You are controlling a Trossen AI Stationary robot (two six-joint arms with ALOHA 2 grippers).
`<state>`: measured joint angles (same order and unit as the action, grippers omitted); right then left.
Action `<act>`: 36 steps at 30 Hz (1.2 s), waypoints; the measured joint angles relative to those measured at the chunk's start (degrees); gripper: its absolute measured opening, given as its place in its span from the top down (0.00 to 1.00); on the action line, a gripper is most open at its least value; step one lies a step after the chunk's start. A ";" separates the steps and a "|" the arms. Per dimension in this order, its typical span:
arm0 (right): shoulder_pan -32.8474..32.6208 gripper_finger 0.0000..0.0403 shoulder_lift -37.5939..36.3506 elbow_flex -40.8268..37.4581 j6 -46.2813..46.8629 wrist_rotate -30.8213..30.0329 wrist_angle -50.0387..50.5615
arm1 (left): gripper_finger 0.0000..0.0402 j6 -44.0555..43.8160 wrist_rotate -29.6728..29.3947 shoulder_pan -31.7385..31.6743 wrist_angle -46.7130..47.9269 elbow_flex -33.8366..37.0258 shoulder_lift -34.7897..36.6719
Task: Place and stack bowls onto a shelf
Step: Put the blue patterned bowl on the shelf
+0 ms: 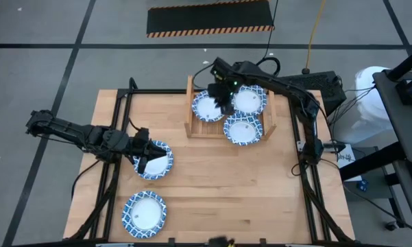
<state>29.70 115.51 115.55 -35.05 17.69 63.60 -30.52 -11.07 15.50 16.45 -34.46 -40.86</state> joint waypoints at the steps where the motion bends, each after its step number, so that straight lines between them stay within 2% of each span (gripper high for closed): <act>1: -1.21 0.77 -0.05 0.02 -0.44 0.86 -0.13 | 0.87 0.01 0.00 -0.01 0.00 0.00 0.00; 5: -5.72 0.82 0.36 -0.46 -5.22 0.12 -0.31 | 0.87 0.26 0.00 -0.03 0.00 0.00 0.00; 9: -7.91 0.96 0.48 -2.94 -6.23 0.46 -1.15 | 0.87 0.31 0.06 0.02 0.00 0.00 0.00; 11: -8.55 0.99 0.48 -5.01 -6.08 0.50 -2.60 | 0.87 0.47 0.50 0.03 0.02 0.00 0.00; 19: -10.58 1.00 0.67 -16.13 -4.74 0.38 -14.41 | 0.87 1.05 0.55 0.03 0.02 0.00 0.00; 28: -8.87 1.00 0.57 -22.78 -3.56 0.20 -27.16 | 0.87 0.79 0.55 0.03 0.02 0.00 0.00; 36: -7.51 1.00 0.57 -26.95 -3.70 0.33 -30.41 | 0.87 0.35 0.54 0.03 0.02 0.00 0.00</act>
<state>22.19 116.07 88.60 -38.75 18.02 33.18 -30.17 -10.53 15.53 16.47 -34.46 -40.86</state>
